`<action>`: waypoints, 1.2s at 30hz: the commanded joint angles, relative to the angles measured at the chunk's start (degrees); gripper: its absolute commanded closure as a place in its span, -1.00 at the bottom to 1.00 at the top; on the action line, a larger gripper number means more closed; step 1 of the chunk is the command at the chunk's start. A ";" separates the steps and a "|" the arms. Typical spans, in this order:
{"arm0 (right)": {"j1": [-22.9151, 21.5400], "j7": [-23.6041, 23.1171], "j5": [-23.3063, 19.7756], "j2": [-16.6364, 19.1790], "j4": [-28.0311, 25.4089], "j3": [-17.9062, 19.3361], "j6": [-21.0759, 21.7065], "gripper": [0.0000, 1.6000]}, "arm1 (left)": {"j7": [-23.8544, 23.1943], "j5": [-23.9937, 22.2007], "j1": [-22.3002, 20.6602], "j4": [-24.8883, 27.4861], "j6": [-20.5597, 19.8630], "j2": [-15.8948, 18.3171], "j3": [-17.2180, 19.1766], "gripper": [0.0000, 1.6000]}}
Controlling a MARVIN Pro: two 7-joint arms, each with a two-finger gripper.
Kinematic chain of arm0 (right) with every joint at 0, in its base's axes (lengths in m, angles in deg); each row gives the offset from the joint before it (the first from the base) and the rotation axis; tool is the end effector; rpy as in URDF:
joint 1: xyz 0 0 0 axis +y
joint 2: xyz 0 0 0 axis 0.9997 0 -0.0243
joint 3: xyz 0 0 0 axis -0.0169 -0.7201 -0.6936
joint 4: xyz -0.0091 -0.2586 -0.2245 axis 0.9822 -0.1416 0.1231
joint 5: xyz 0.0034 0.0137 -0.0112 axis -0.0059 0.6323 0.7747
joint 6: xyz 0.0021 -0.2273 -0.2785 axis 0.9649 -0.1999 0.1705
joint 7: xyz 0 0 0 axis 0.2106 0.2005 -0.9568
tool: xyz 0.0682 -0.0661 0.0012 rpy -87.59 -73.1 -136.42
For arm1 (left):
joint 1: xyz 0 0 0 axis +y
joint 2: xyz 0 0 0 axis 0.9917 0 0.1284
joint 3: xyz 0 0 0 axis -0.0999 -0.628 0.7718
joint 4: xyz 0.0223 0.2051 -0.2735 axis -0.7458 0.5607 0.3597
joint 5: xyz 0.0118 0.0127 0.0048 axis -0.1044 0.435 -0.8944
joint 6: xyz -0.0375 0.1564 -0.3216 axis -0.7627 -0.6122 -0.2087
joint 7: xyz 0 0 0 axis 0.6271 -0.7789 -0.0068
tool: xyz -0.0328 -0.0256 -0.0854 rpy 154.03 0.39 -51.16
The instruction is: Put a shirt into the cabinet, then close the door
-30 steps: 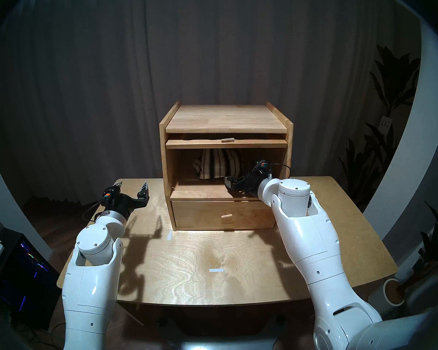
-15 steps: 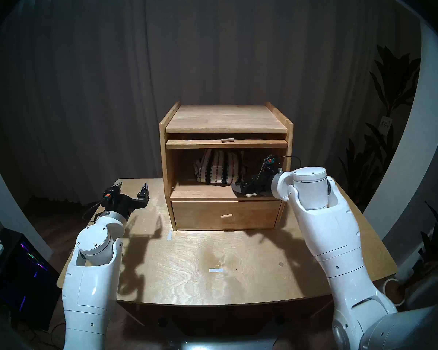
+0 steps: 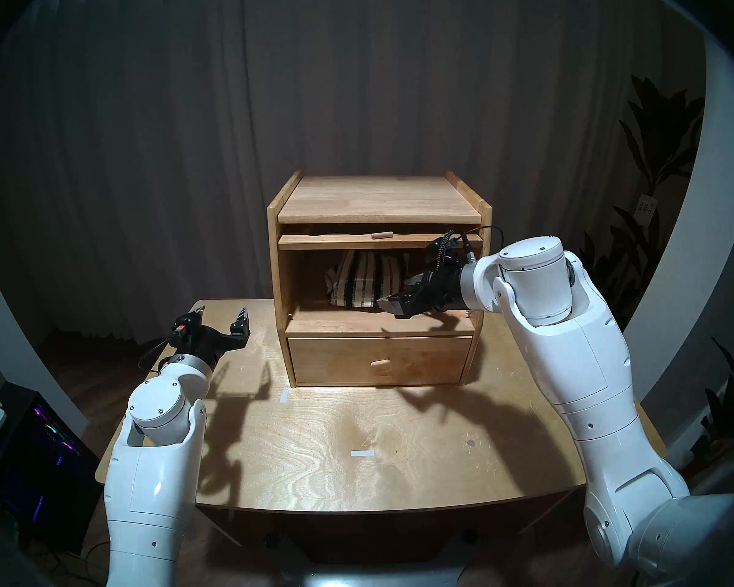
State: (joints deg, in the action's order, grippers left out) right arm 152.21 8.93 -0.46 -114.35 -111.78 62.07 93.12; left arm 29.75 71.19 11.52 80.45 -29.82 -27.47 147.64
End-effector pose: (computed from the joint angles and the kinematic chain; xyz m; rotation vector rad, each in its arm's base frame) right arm 0.4956 0.0751 -0.1430 -2.0957 -1.0716 -1.2678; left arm 0.4421 0.1377 -0.3150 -2.2017 0.0055 -2.1814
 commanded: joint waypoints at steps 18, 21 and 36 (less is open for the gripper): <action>-6.14 -3.72 -11.74 -1.54 -20.58 11.47 -4.43 -1.00 | -0.09 -0.04 -0.82 1.21 0.36 0.08 -0.17 -1.00; -7.24 -1.95 -10.40 -1.37 -23.45 13.43 -5.88 -1.00 | -0.09 -0.04 -0.81 1.26 0.36 0.08 -0.18 -1.00; 4.02 11.01 4.39 6.68 -26.66 30.09 -5.15 -1.00 | -0.26 -0.16 -1.10 2.39 1.18 0.27 0.00 -1.00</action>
State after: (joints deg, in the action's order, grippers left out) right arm 150.03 15.54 -0.96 -110.71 -139.04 84.27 86.74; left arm 29.76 71.16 11.52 80.54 -29.74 -27.39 147.60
